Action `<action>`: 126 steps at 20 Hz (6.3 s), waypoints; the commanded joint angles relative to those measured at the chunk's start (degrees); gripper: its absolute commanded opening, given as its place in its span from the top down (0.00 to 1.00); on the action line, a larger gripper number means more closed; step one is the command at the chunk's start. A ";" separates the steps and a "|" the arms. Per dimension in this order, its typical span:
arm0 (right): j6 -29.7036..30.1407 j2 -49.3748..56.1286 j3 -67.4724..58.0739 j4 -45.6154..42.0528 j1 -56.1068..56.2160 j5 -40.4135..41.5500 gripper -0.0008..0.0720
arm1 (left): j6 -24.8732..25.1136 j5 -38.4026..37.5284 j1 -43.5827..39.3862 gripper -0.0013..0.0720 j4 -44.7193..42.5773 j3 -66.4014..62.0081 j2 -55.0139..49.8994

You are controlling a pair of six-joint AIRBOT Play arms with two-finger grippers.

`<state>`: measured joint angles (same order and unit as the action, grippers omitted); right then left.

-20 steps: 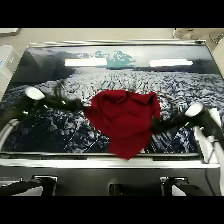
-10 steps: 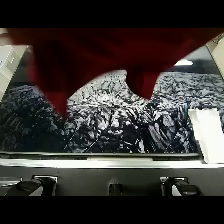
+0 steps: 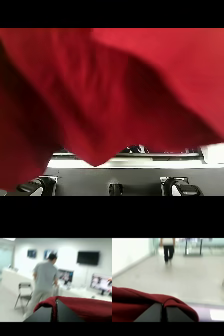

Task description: Fold the clothes and pants, and hang the long-sleeved shirts on hangers.

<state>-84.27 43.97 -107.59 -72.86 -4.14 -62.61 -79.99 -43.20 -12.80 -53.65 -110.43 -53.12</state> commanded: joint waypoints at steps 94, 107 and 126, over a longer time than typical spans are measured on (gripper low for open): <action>0.20 -0.04 -10.91 -4.20 -11.76 -7.48 0.94 | -1.49 -16.59 30.34 0.96 -2.08 -1.60 9.53; -13.73 48.39 24.83 -2.10 0.59 -4.52 0.94 | -2.51 -9.01 22.36 0.96 1.22 52.46 -23.34; -15.78 48.98 22.21 -0.59 -4.79 1.84 0.94 | -0.96 -17.57 22.43 0.96 1.46 24.68 -45.00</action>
<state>-104.16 96.64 -84.73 -72.84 -6.57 -45.12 -82.67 -47.81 7.57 -51.90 -83.20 -98.54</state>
